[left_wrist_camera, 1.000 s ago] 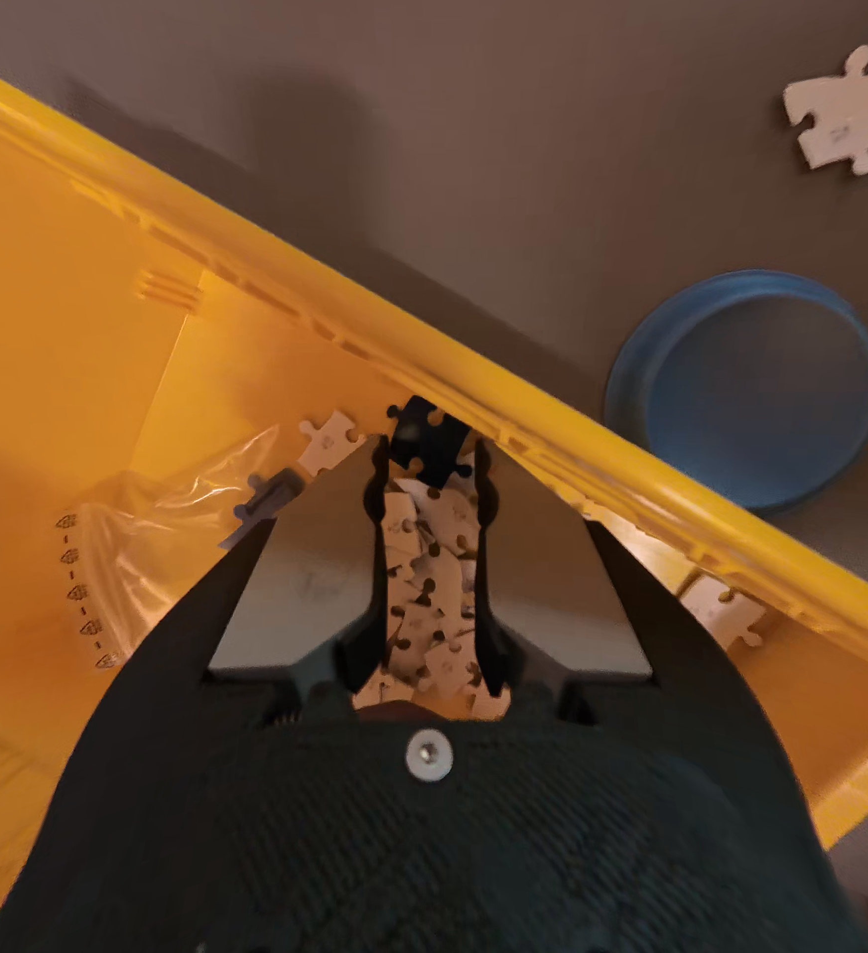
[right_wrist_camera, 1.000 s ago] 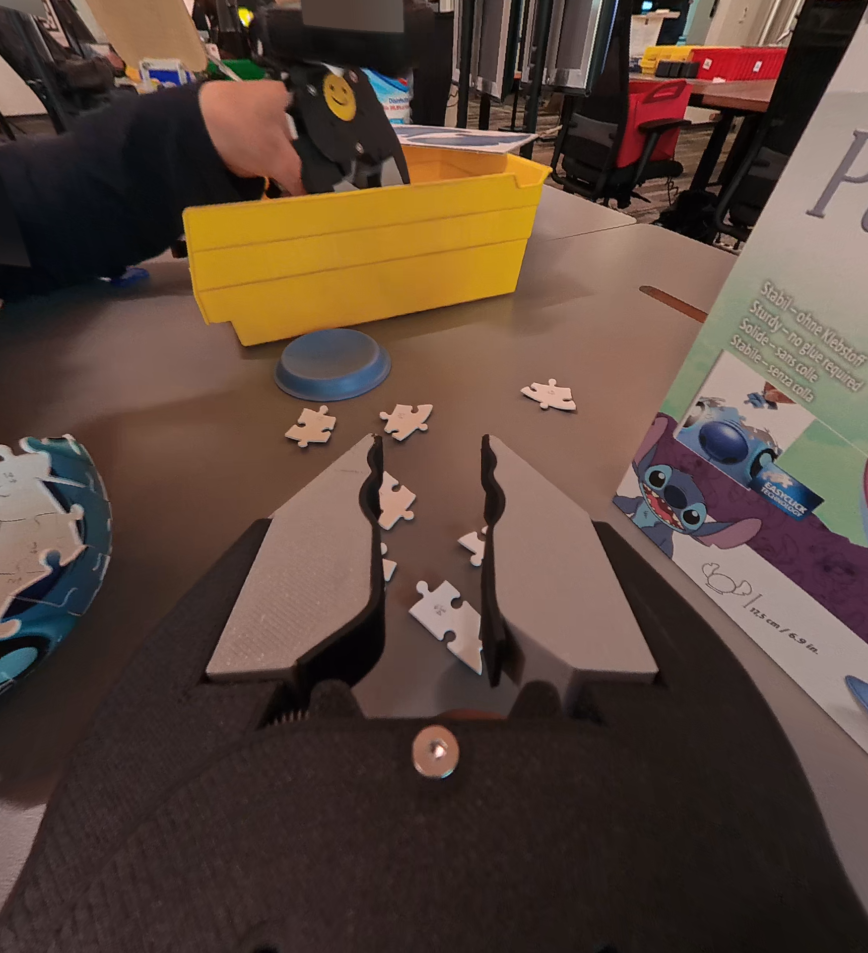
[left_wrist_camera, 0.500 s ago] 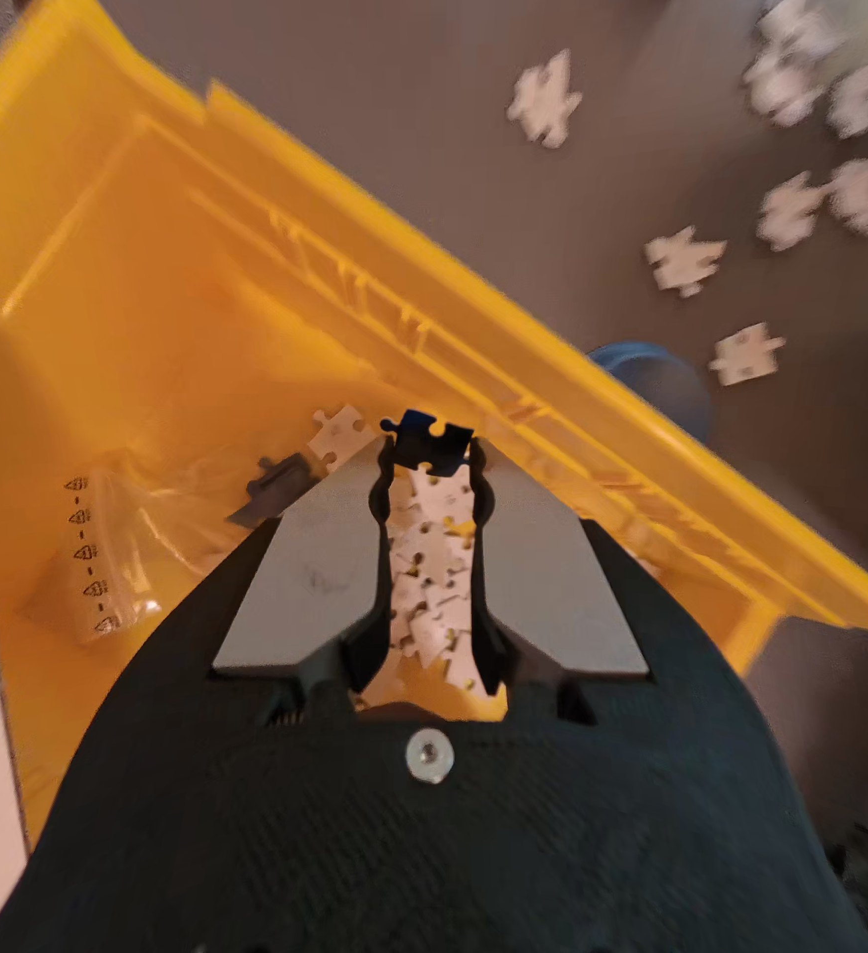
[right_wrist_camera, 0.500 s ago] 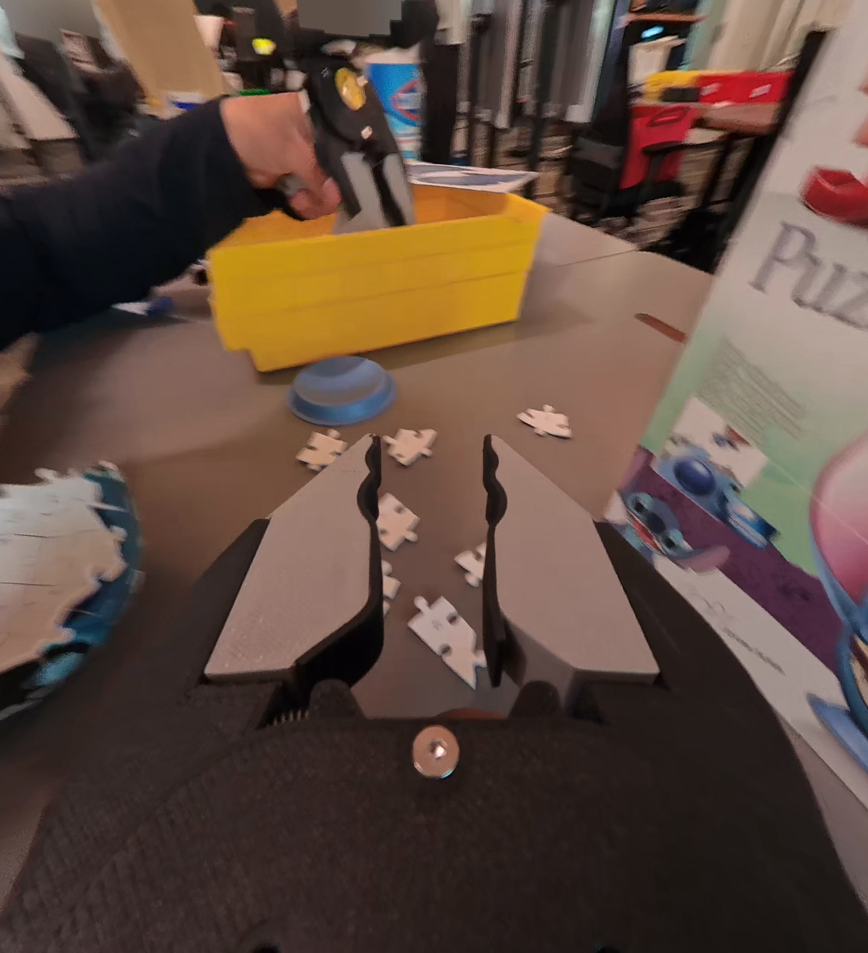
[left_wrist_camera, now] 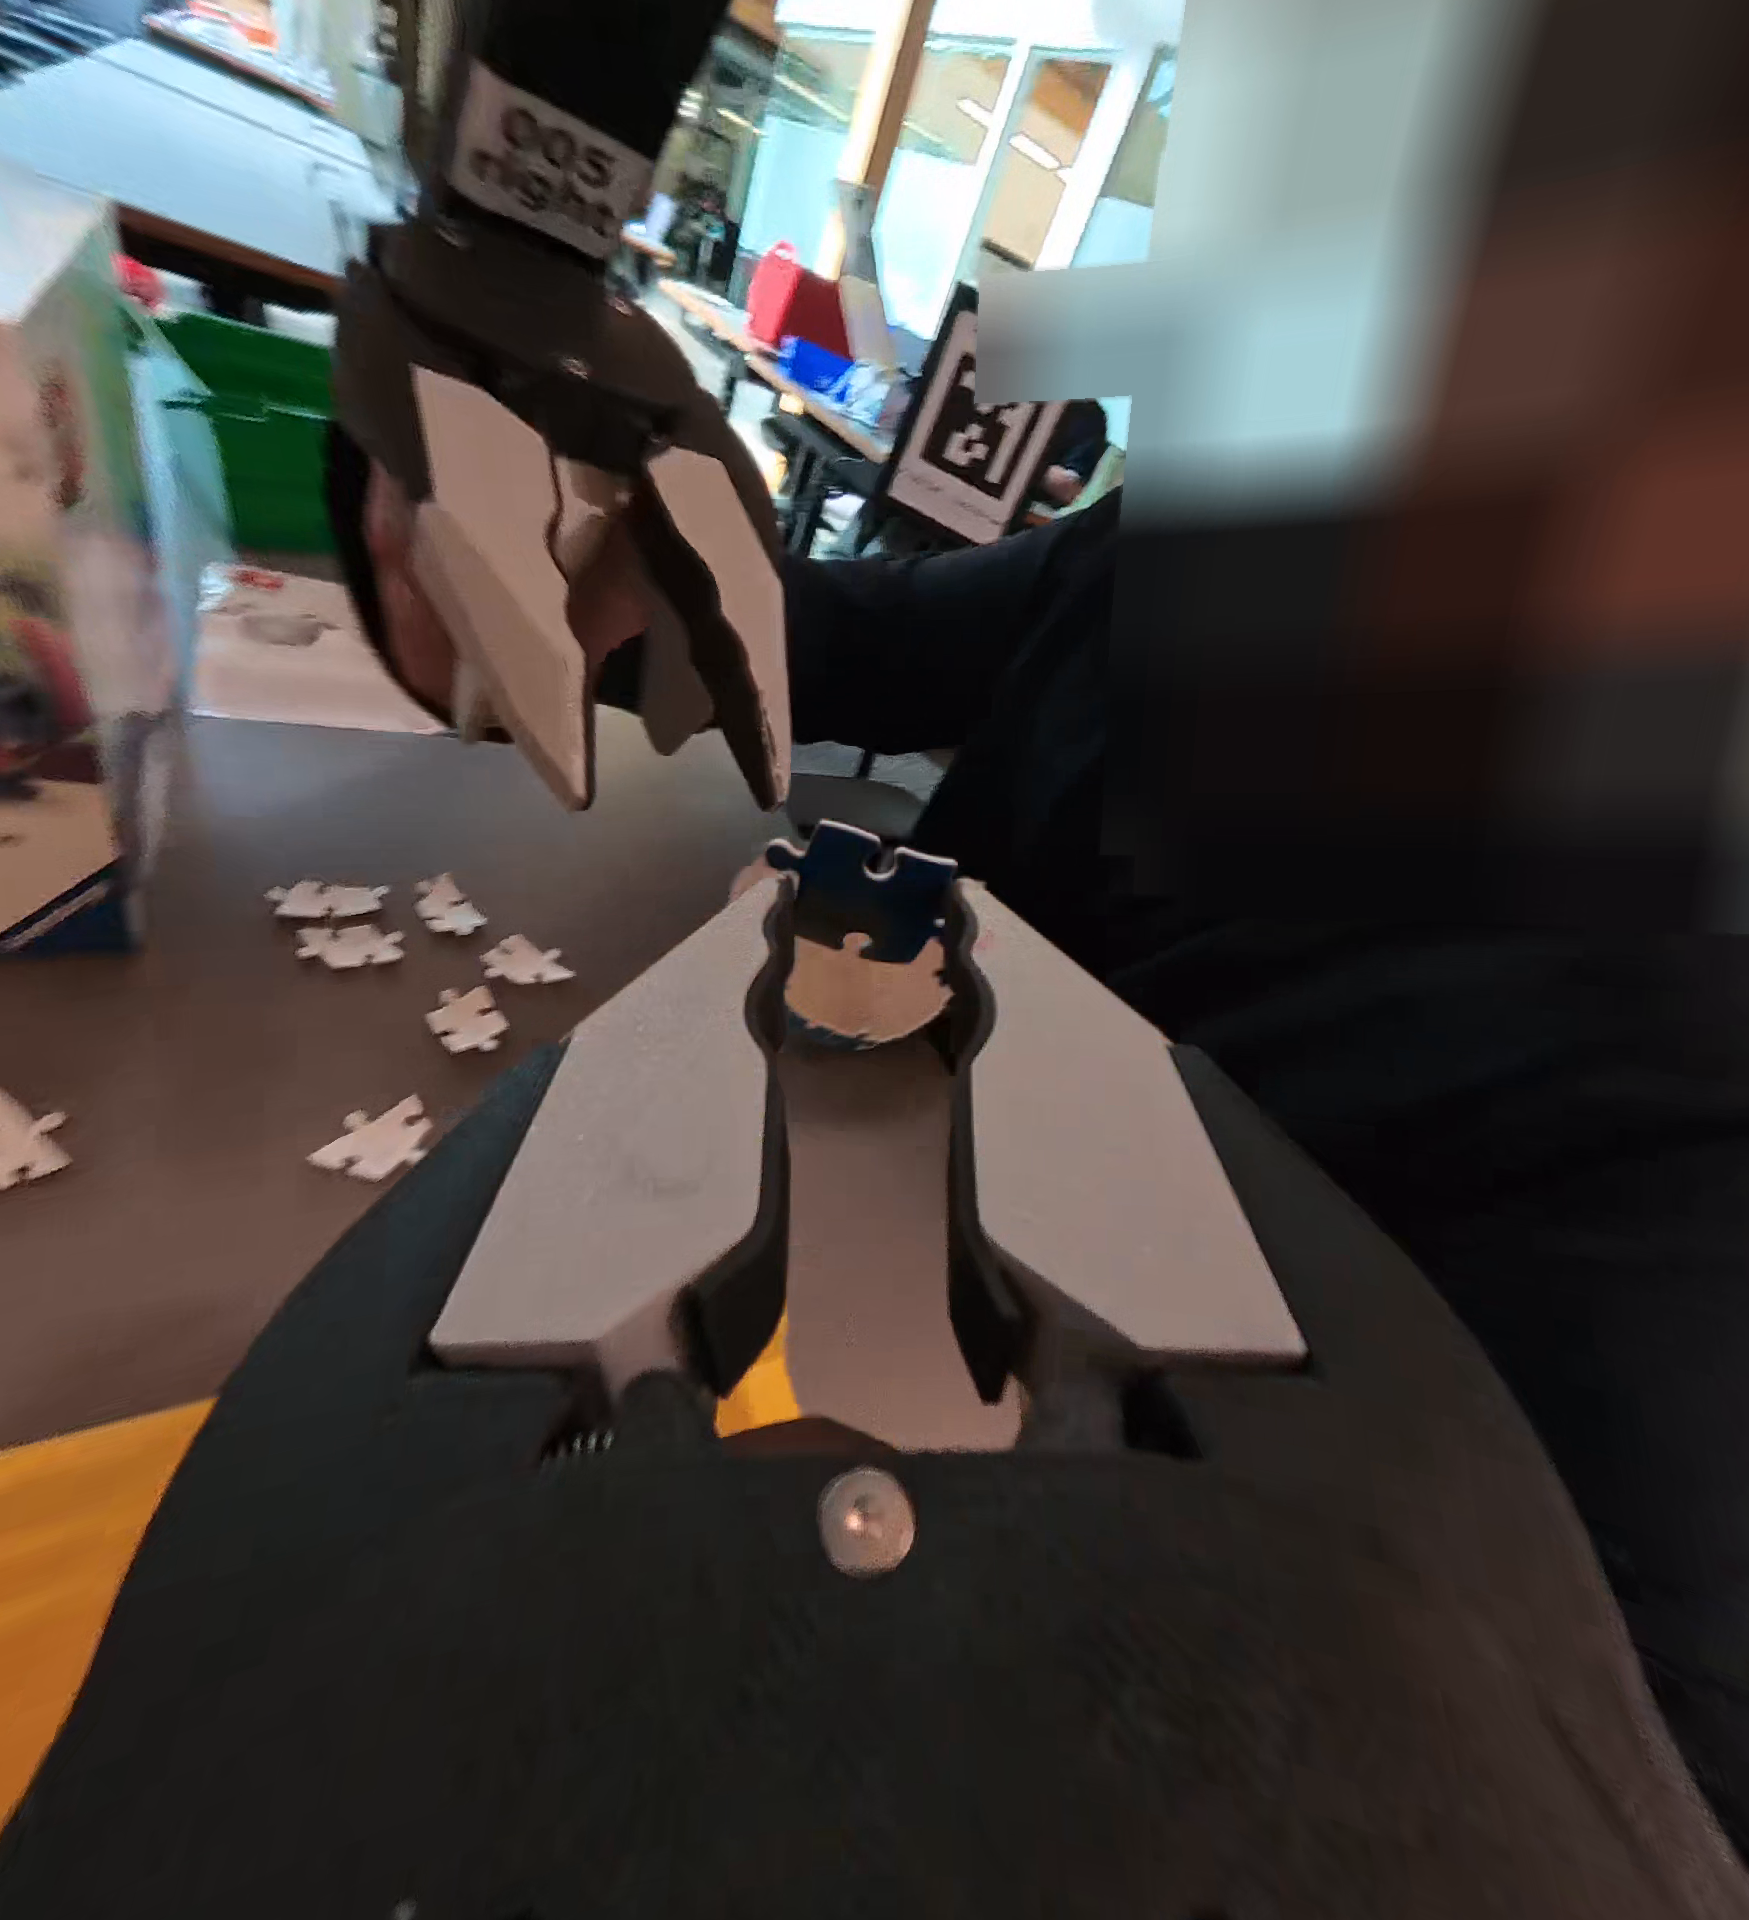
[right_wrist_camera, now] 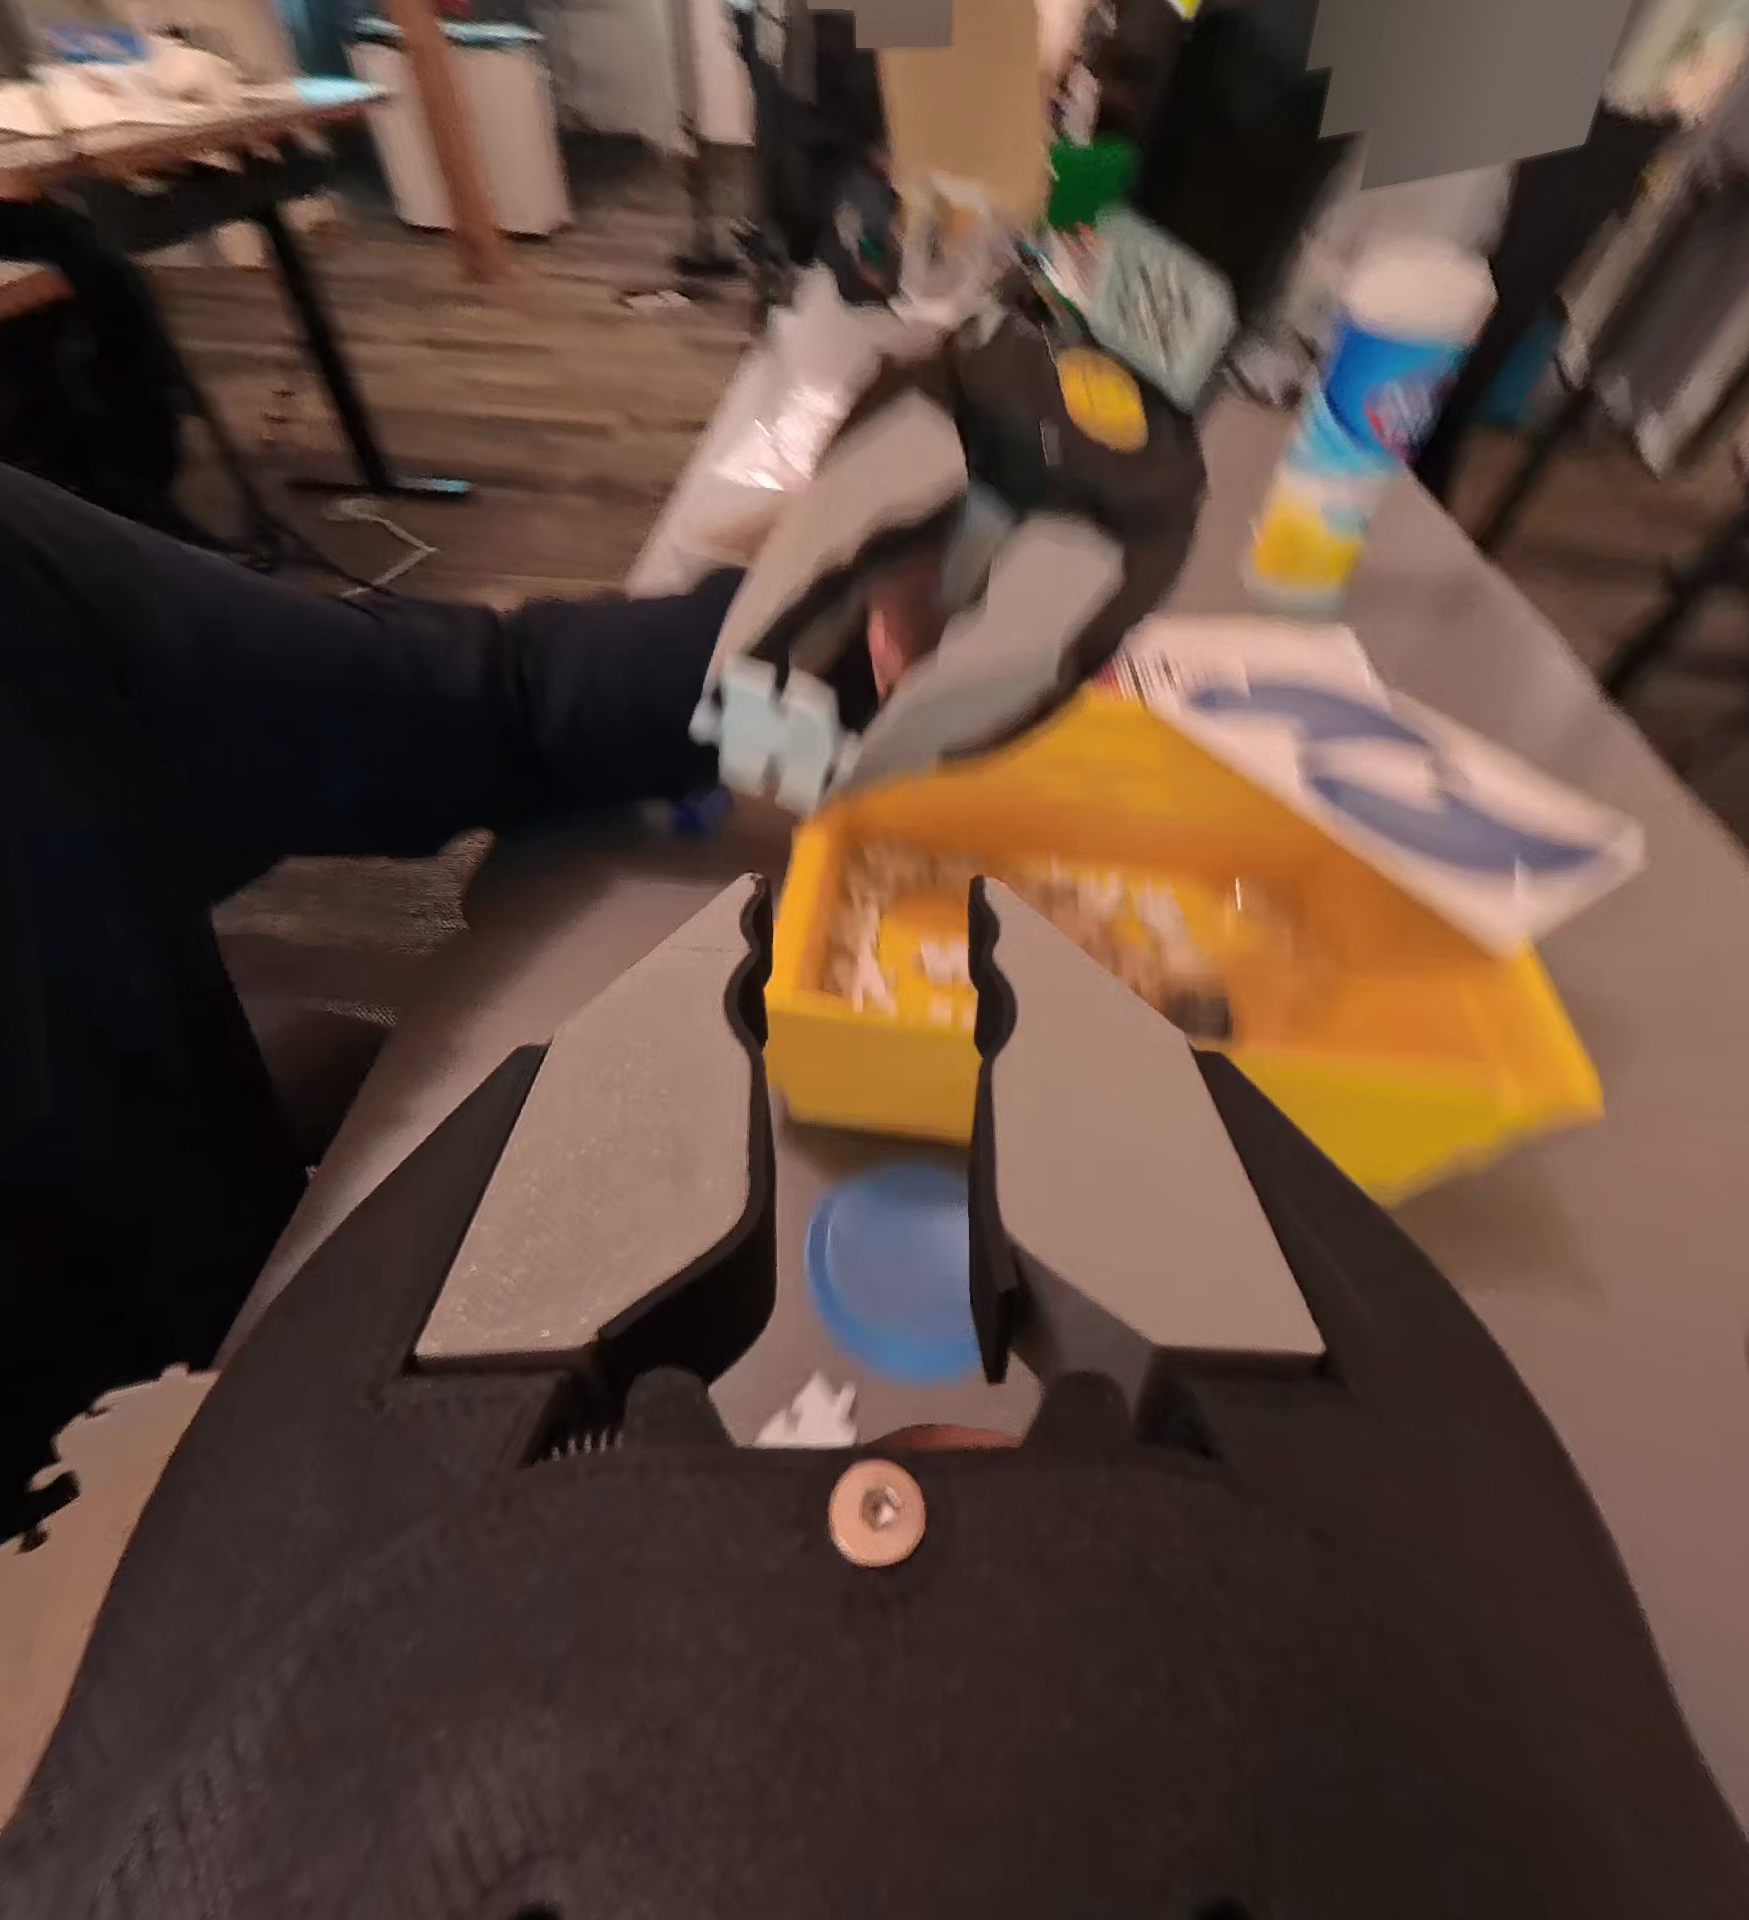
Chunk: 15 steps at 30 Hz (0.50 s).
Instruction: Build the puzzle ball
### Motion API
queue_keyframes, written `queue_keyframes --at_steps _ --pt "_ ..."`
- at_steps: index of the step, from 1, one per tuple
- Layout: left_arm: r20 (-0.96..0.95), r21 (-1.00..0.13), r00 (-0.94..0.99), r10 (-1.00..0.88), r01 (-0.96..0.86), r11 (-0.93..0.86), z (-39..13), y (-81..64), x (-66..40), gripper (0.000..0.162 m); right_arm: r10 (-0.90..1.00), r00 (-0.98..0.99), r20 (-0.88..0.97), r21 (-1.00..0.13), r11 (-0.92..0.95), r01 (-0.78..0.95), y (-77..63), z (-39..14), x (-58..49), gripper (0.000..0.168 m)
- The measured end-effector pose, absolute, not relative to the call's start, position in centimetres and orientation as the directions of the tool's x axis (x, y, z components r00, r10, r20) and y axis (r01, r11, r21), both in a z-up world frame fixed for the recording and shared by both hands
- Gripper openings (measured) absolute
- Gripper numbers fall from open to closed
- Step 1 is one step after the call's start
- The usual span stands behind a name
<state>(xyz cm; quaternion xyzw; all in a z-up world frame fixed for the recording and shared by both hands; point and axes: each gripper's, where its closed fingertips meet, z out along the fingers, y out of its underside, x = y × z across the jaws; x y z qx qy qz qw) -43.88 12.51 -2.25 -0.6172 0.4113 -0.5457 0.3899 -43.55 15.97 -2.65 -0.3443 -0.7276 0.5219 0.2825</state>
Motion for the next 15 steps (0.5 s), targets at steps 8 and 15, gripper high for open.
queue_keyframes --at_steps 8,15 --pt "0.426 -0.9 -0.021 -0.904 -0.112 -0.422 -3.0 11.6 -42.9 0.027 0.582 -0.802 0.137 -0.883 0.438 0.167 11.7 -2.0 -43.8 0.022" --pt "0.474 -0.874 -0.018 -0.88 -0.13 -0.468 -3.7 11.8 -42.9 0.026 0.522 -0.834 0.177 -0.778 0.593 0.206 11.6 -4.3 -44.6 0.001"
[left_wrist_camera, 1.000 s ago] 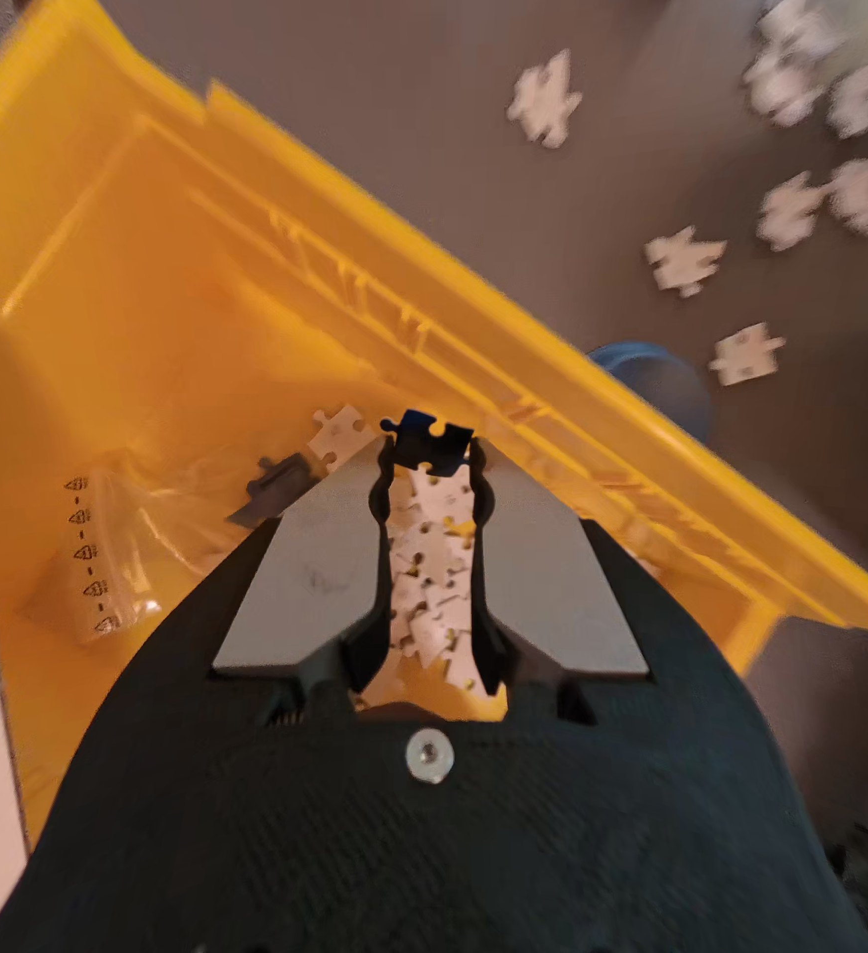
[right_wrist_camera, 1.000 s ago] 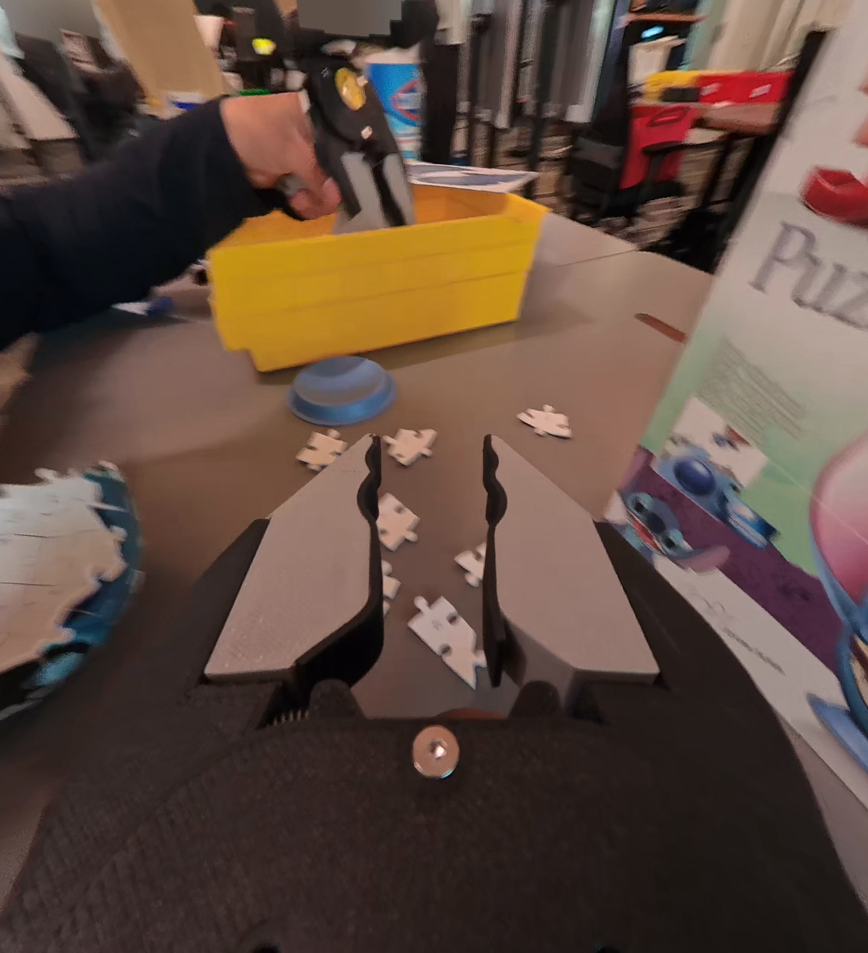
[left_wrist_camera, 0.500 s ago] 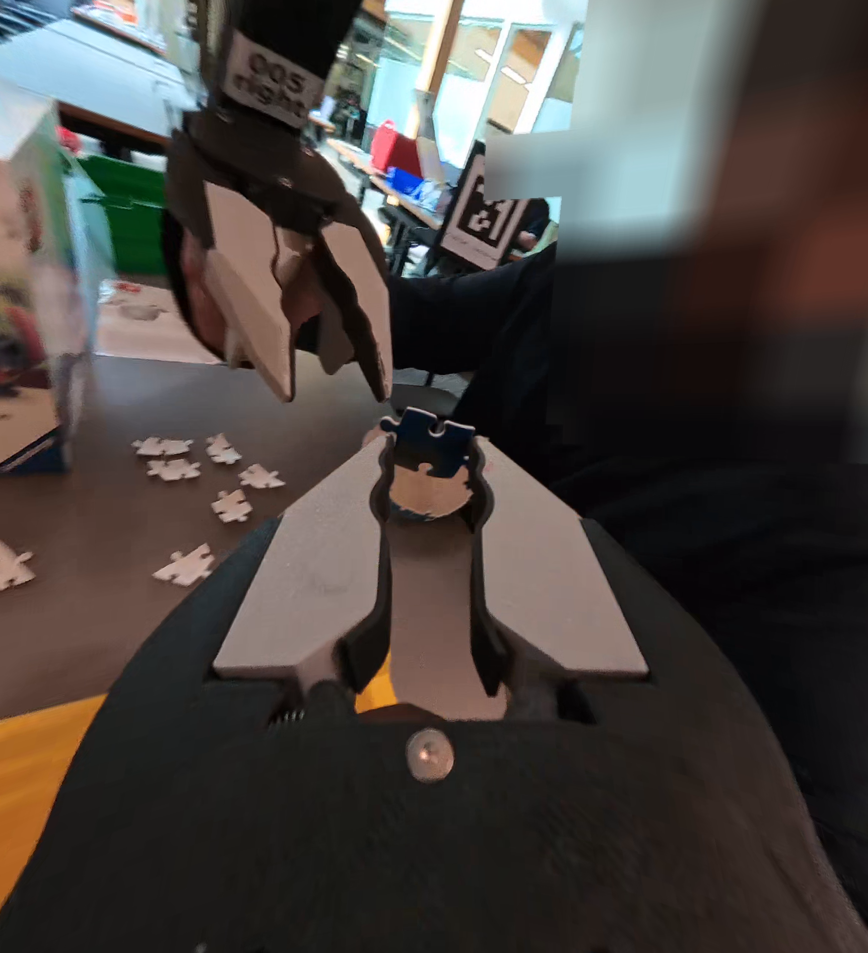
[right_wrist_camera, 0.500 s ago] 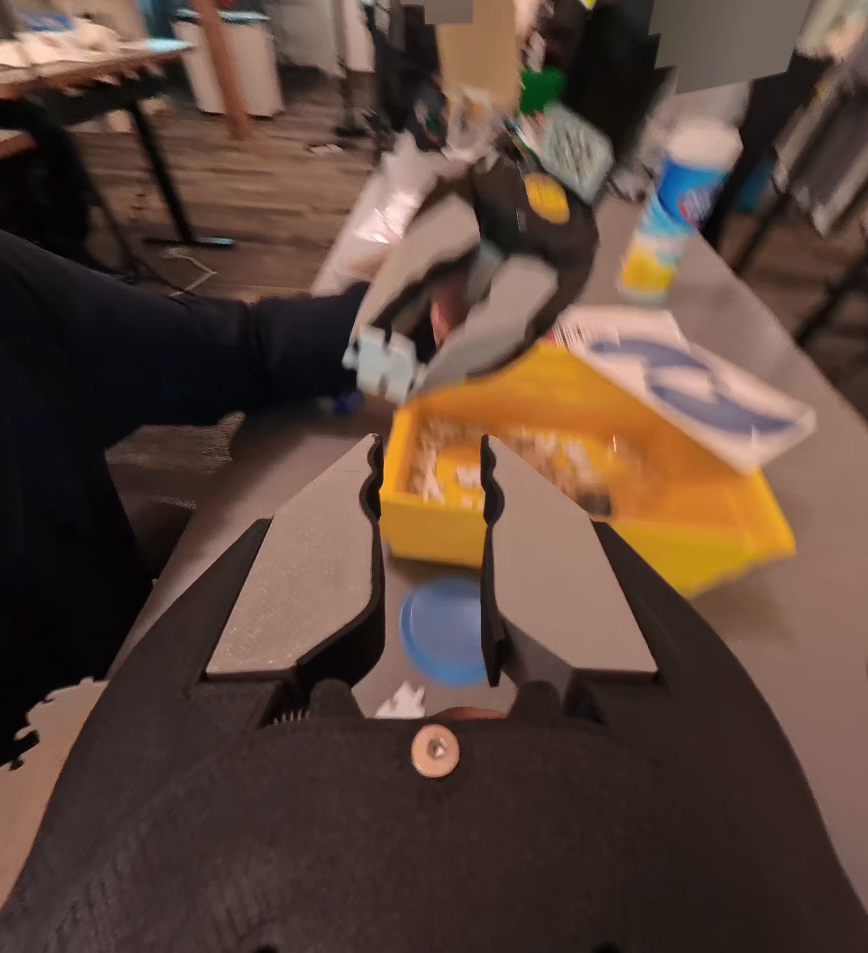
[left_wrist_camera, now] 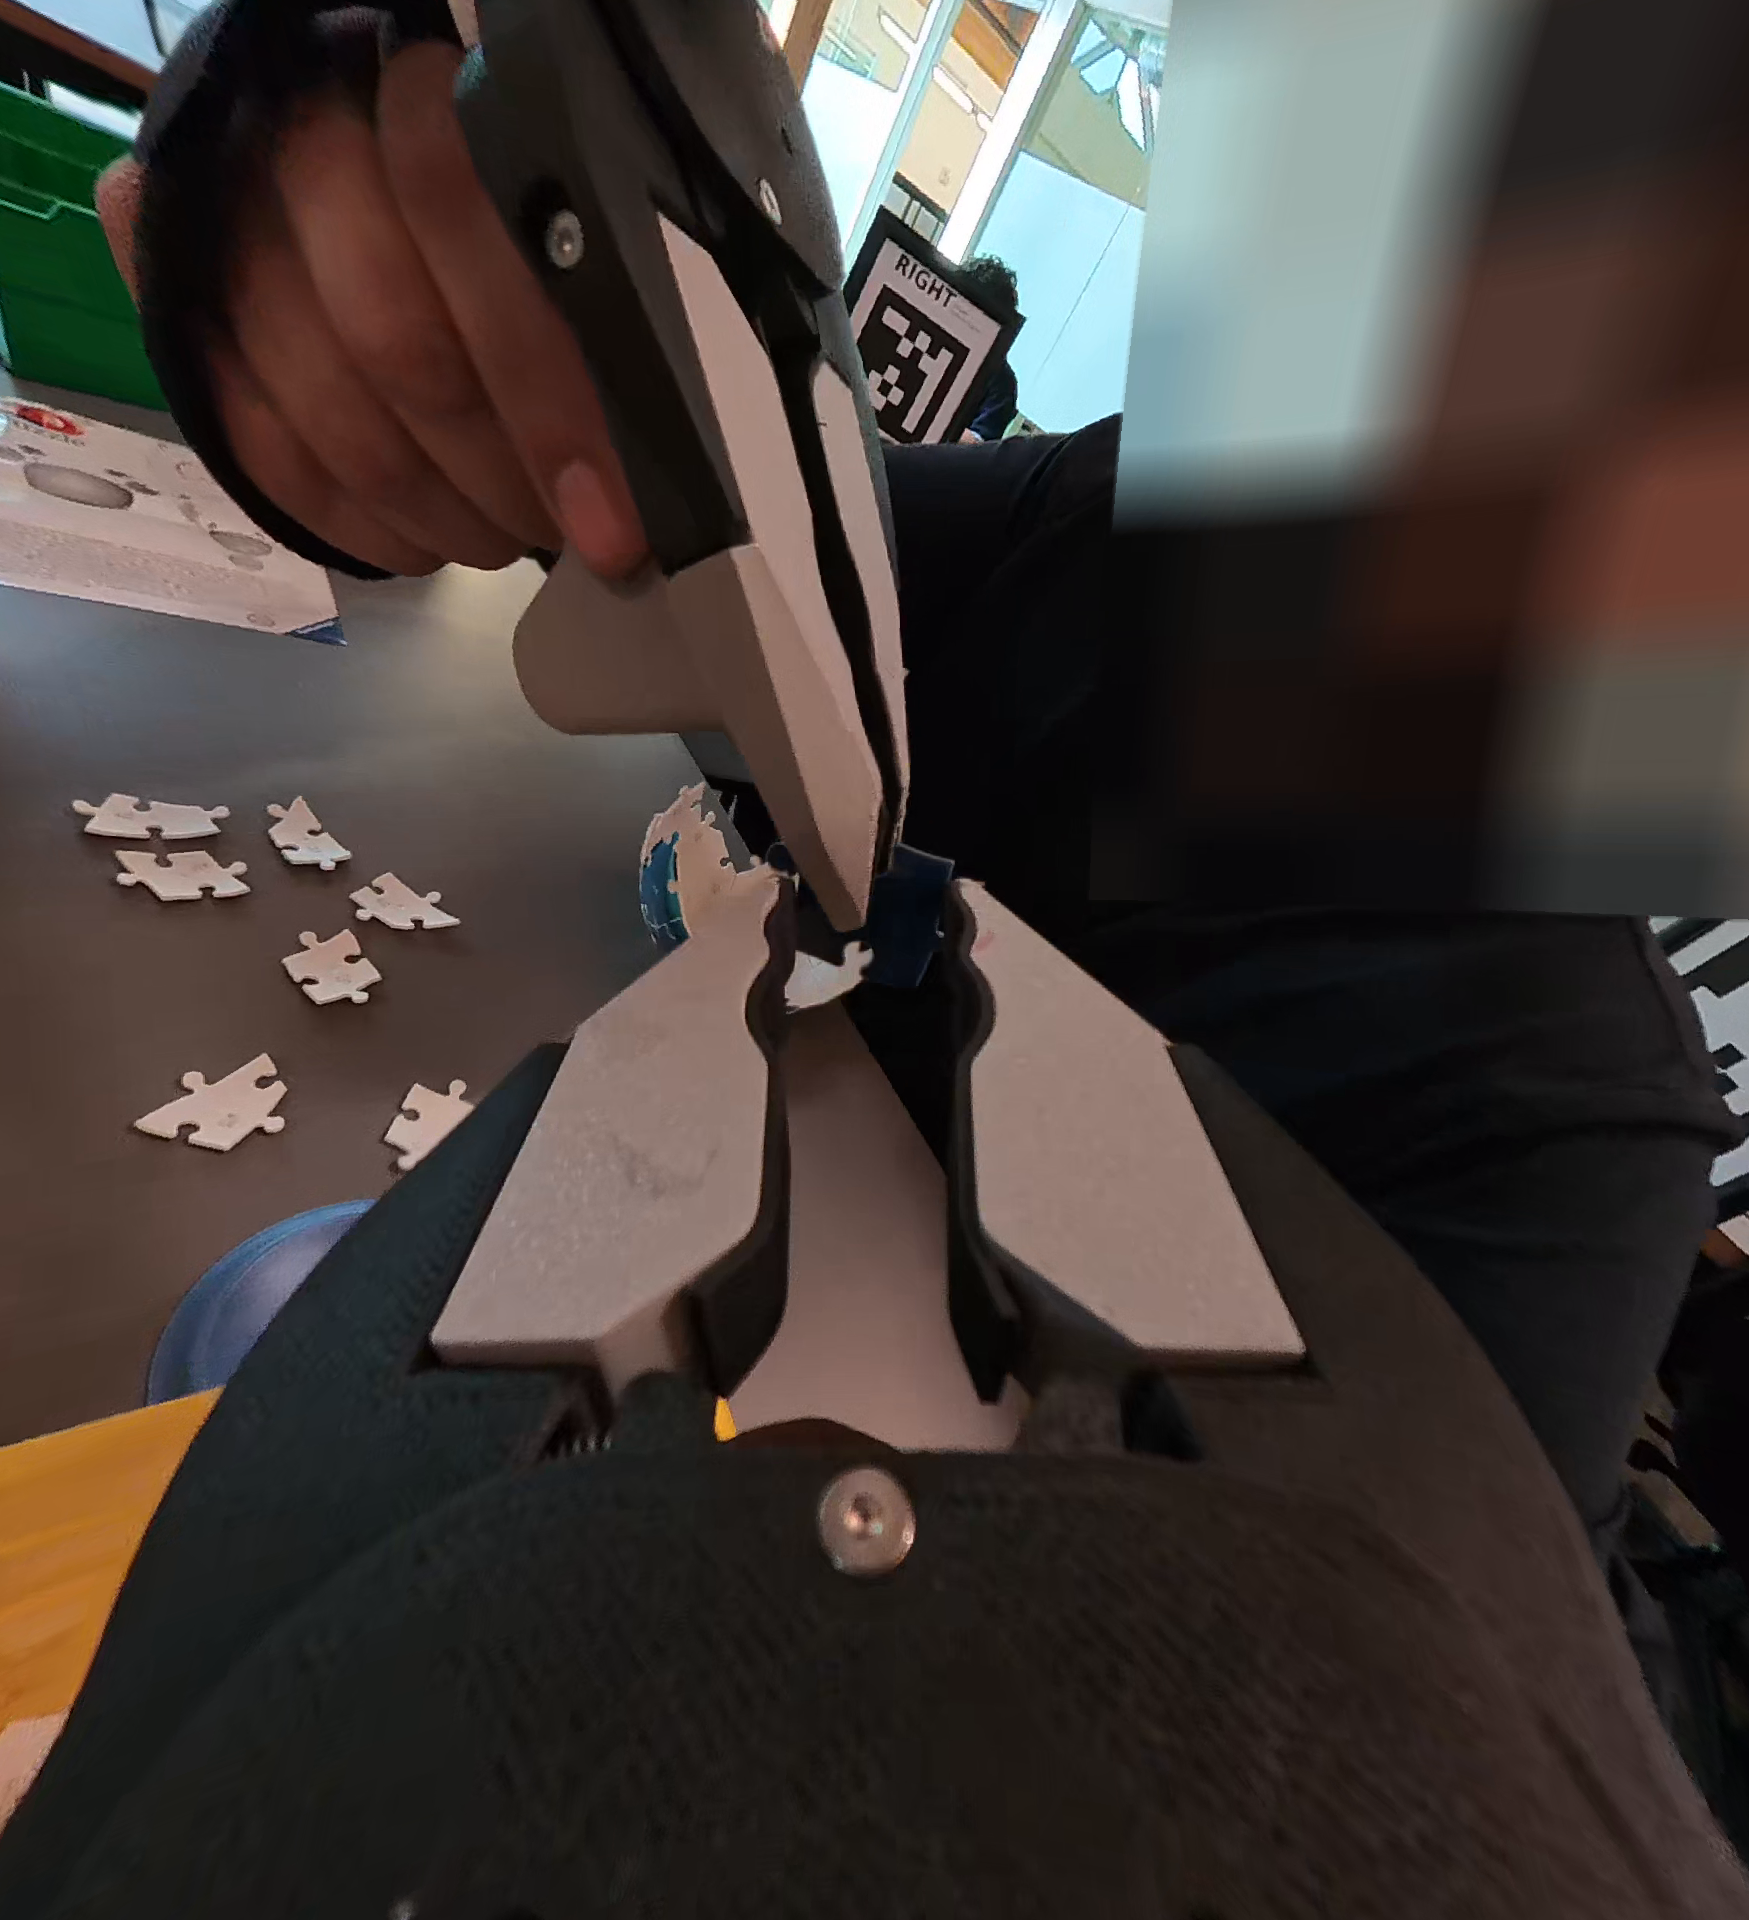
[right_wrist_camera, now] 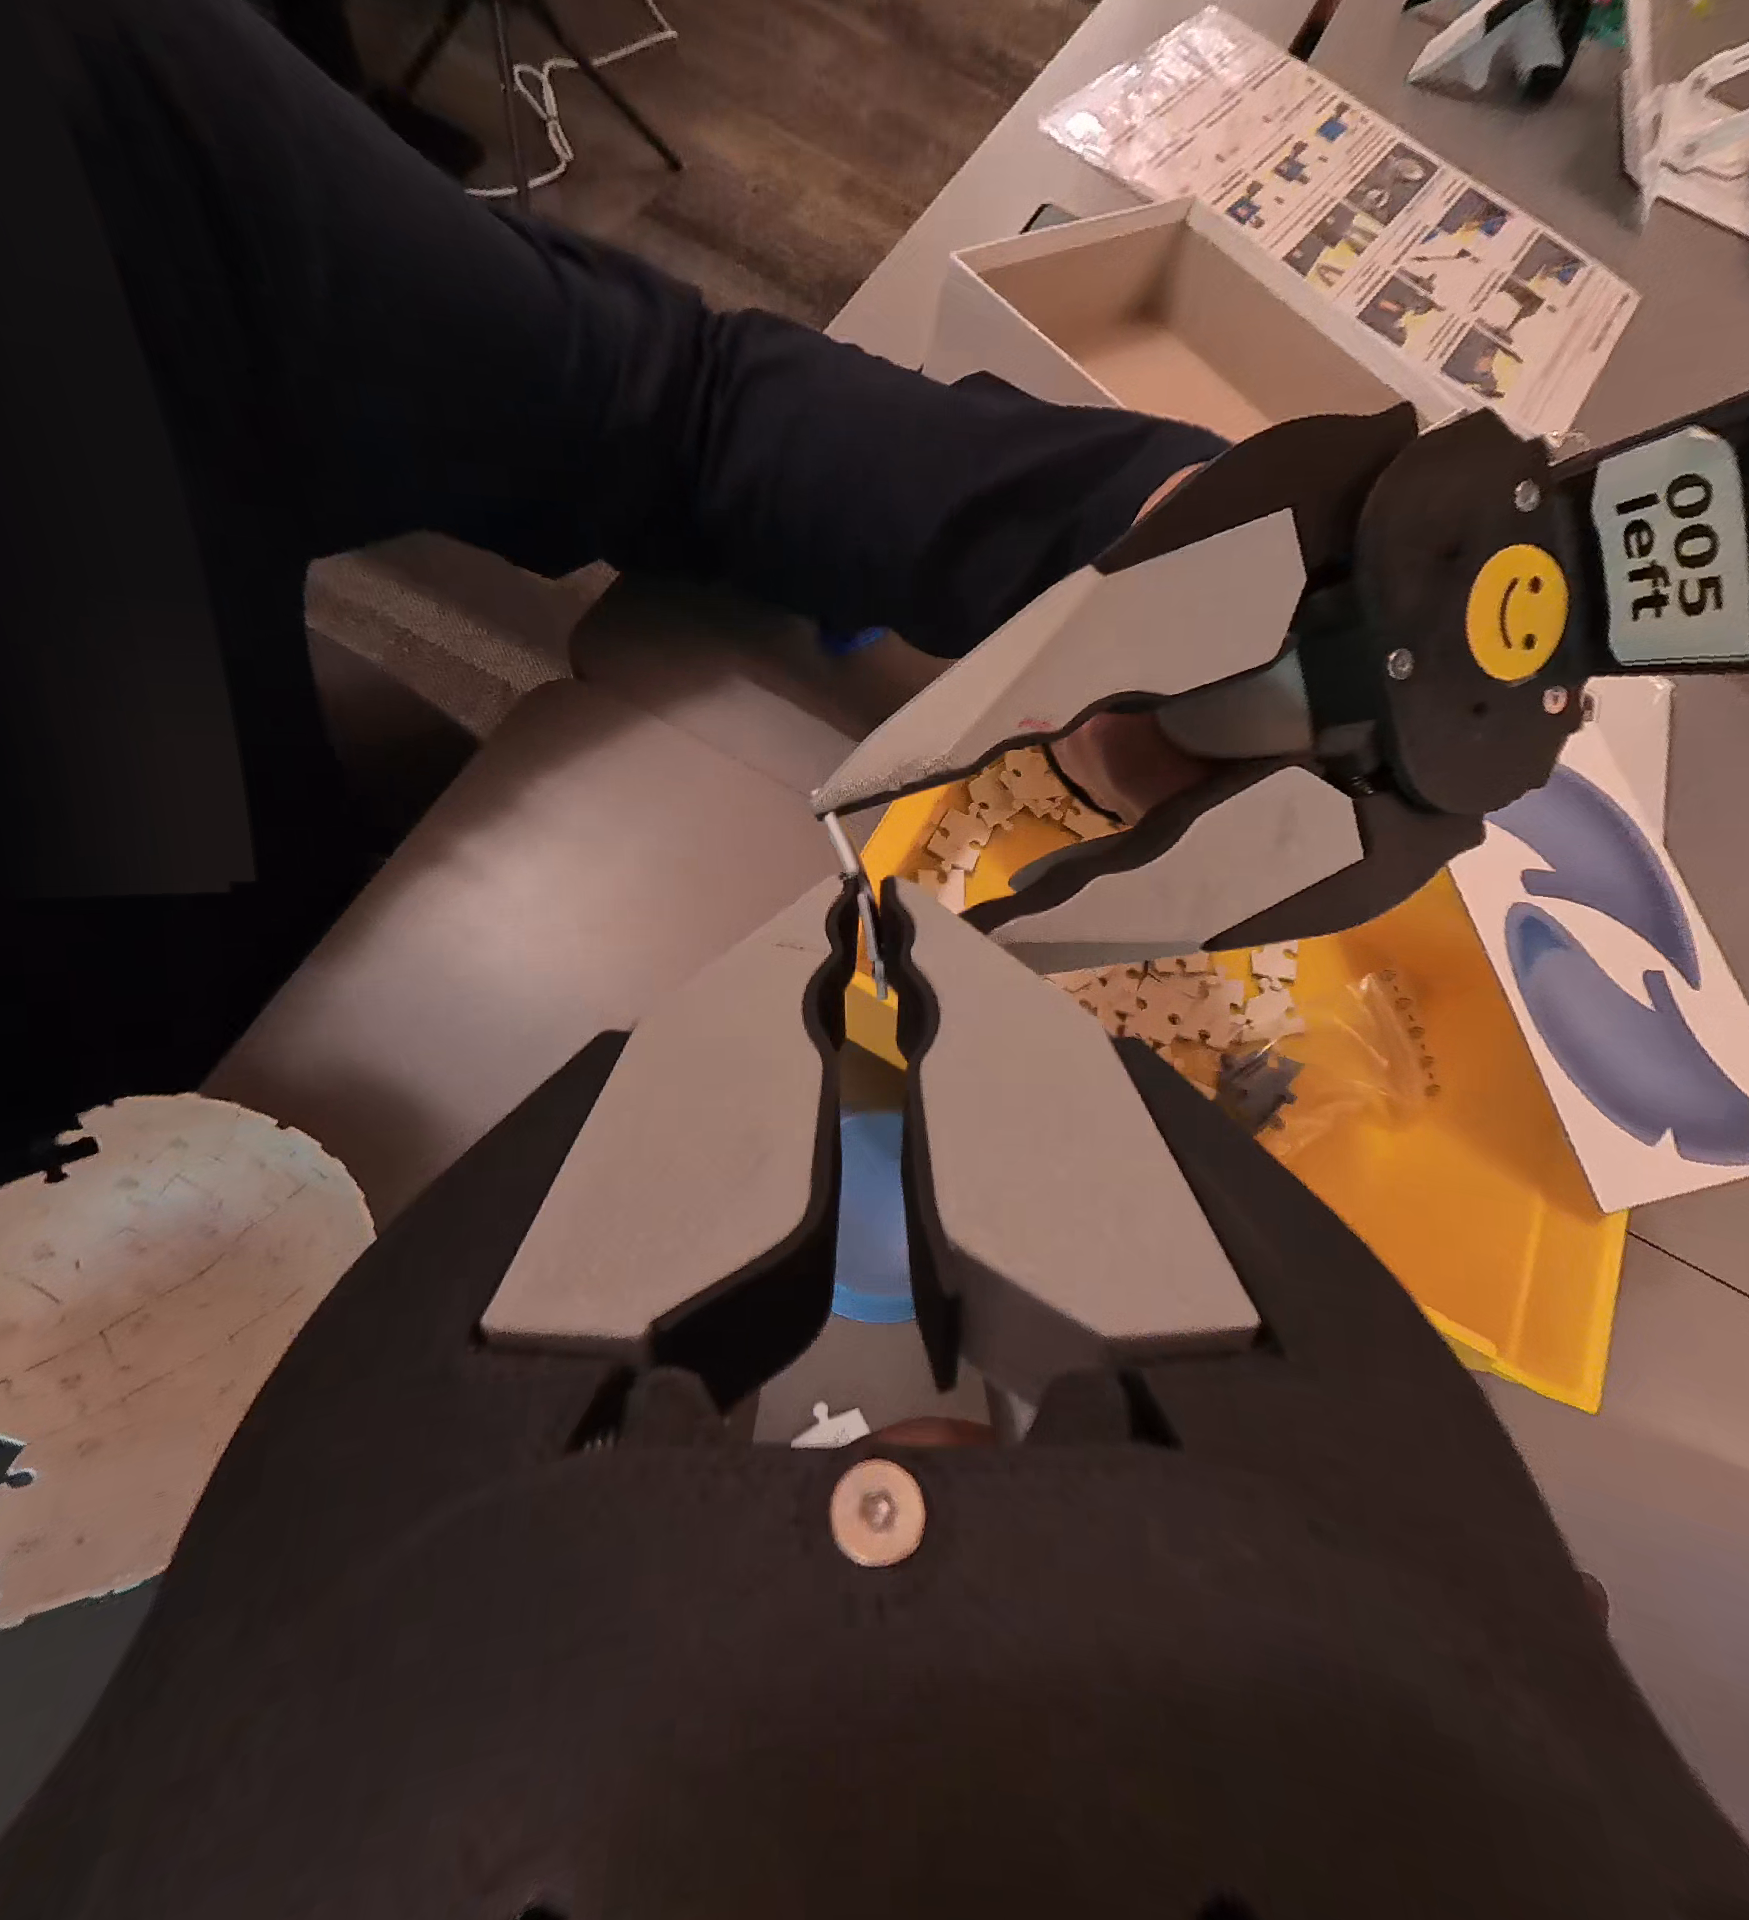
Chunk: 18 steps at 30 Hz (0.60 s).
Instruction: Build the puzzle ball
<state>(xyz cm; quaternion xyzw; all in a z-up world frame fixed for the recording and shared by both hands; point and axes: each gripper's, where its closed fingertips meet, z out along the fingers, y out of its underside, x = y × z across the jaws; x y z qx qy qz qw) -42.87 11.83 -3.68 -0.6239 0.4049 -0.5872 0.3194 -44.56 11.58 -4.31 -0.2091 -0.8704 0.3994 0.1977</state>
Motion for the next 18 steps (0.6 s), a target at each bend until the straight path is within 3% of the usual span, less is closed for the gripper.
queue_keyframes --at_steps 3,5,7,9,12,17,18 --pt "0.496 -0.856 0.08 -0.865 -0.123 -0.502 -3.4 12.7 -44.3 0.024 0.57 -0.808 0.149 -0.791 0.559 0.248 12.5 -4.3 -45.8 0.0" --pt "0.475 -0.832 0.339 -0.812 -0.128 -0.54 -4.1 14.8 -47.5 0.029 0.658 -0.742 0.128 -0.802 0.509 0.313 14.4 -4.3 -47.9 0.0" --pt "0.337 -0.833 0.667 -0.664 -0.117 -0.54 -4.5 17.5 -52.6 0.02 0.731 -0.677 0.082 -0.786 0.465 0.407 16.3 -5.2 -50.3 0.0" --pt "0.259 -0.863 0.838 -0.481 -0.023 -0.504 -2.7 18.8 -56.8 0.015 0.775 -0.63 0.049 -0.699 0.477 0.532 18.1 -7.5 -52.8 0.0" --pt "0.247 -0.927 0.877 -0.412 0.09 -0.363 1.5 18.3 -58.4 0.015 0.787 -0.617 0.013 -0.487 0.543 0.684 19.4 -11.9 -55.6 0.0" --pt "0.045 -0.923 0.985 -0.167 -0.023 -0.383 0.9 16.6 -63.0 0.031 0.776 -0.606 -0.175 -0.218 0.569 0.793 18.7 -17.5 -57.3 0.0" --pt "0.028 -0.917 0.991 -0.133 -0.027 -0.397 0.7 15.9 -64.0 0.023 0.769 -0.611 -0.191 -0.211 0.576 0.79 18.5 -18.0 -57.6 0.0"
